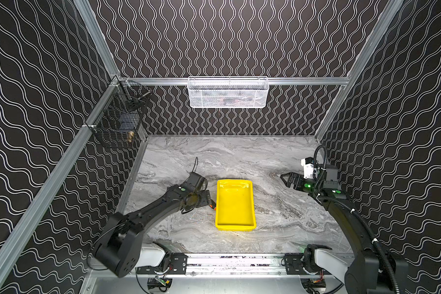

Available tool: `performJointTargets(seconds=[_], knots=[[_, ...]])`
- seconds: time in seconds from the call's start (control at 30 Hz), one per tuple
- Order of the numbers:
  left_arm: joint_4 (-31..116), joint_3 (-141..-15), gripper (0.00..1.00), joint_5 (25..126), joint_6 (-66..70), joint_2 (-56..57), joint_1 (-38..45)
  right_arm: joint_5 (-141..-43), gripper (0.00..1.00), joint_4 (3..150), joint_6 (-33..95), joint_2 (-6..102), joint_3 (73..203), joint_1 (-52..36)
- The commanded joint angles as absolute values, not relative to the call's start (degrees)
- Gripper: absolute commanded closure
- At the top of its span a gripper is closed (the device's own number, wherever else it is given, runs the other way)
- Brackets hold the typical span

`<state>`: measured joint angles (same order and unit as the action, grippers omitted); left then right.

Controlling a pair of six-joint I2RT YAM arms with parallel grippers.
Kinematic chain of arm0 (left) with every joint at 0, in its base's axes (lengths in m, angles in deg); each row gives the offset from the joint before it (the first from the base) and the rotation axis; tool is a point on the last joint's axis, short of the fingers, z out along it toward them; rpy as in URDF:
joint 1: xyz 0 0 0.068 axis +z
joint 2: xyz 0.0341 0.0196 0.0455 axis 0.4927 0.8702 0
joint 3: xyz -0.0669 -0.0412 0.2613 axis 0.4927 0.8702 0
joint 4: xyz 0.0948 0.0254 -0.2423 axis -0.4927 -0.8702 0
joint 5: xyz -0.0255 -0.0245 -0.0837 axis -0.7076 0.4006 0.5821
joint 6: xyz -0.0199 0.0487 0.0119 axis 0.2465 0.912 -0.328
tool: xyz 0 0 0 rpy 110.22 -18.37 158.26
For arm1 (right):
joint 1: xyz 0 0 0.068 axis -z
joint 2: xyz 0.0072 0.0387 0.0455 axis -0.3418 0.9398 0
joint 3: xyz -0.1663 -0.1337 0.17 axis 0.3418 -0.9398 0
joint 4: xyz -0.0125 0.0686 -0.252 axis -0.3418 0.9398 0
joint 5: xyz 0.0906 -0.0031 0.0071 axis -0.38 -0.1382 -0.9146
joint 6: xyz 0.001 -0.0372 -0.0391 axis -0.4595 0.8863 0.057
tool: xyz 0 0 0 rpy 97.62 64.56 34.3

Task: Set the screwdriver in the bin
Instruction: 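Lift the screwdriver with the left gripper and rotate it toward the tray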

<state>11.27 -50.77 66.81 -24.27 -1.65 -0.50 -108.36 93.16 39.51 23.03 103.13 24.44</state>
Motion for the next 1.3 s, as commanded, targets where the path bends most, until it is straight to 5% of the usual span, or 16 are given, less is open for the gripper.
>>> performJointTargets(seconds=[0.0,0.57,1.27], knots=[[13.4,-52.8,0.15,67.9,-30.0,2.9,-0.5,-109.1,0.01,92.1,39.9,22.4,103.5,24.4],[13.0,-53.8,0.27,64.3,-39.6,5.4,-1.2,-113.7,0.01,88.2,37.8,24.0,102.7,24.4],[18.0,-52.7,0.63,65.5,-39.2,11.8,-1.4,-113.3,0.01,87.8,38.9,24.3,101.7,24.4]])
